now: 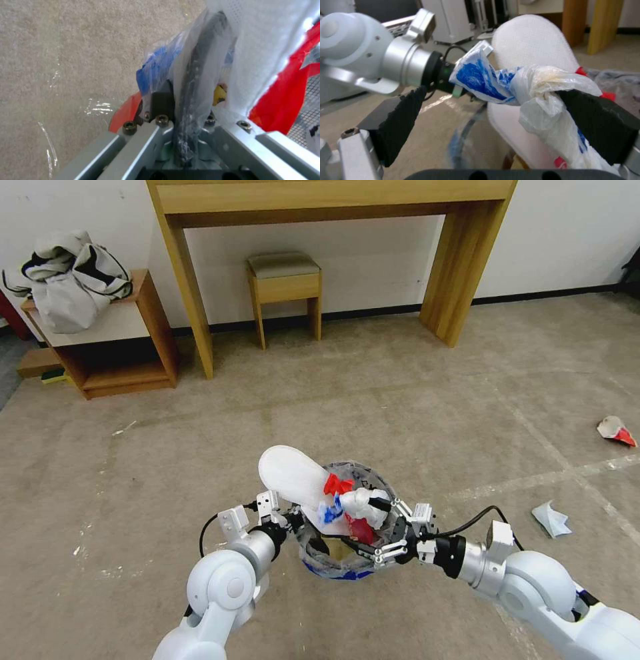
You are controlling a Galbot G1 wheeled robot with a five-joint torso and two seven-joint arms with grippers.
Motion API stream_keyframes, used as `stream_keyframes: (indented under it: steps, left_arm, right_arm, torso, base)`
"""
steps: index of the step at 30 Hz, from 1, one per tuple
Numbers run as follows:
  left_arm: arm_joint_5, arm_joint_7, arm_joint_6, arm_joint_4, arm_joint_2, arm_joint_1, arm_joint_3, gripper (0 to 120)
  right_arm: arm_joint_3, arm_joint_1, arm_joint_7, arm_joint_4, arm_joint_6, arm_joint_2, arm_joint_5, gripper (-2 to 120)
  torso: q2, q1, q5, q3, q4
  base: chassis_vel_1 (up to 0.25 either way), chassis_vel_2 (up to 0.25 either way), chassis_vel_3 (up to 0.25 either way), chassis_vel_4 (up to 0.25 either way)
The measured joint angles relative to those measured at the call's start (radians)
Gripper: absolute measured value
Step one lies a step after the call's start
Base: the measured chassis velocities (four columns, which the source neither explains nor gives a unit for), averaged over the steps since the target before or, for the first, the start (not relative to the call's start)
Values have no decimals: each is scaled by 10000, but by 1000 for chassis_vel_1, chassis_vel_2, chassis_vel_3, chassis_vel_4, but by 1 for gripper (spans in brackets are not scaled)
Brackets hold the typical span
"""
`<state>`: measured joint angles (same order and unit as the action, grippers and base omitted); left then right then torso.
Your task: Pick up the trash bin and place the garbage on the floor into it.
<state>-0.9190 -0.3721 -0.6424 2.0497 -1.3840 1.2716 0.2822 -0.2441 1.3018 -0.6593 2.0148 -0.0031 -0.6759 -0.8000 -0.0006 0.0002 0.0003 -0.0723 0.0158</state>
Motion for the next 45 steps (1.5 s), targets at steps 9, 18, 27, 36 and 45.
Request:
stream_keyframes:
  steps: [9,18,27,36,45]
  left_arm:
    - [-10,76,24,-81,-41,-46,8,1]
    - [-80,85,32,-157,3,-173,17,1]
    - [-73,101,42,-296,-78,-253,-11,1]
    - [-41,100,50,-355,-180,-334,19,1]
    - [65,100,54,-374,-283,-299,-3,1]
  right_arm:
    - [73,-64,5,185,-429,216,-842,100]
    - [-421,-159,565,511,-1090,333,-1131,100]
    - [-511,-60,-343,662,-1764,558,-1229,100]
    - [-548,-189,279,647,-2155,577,-1859,100]
    - [-374,-9,482,718,-2147,359,-1996,100]
  torso:
    - [0,1,0,0,0]
    - [0,0,5,0,1]
    - [0,1,-1,0,2]
    - [0,1,0,-1,-1]
    - [0,1,3,0,-1]
  base:
    - [0,0,0,0]
    - [0,0,0,0]
    - [0,0,0,0]
    - [0,0,0,0]
    - [0,0,0,0]
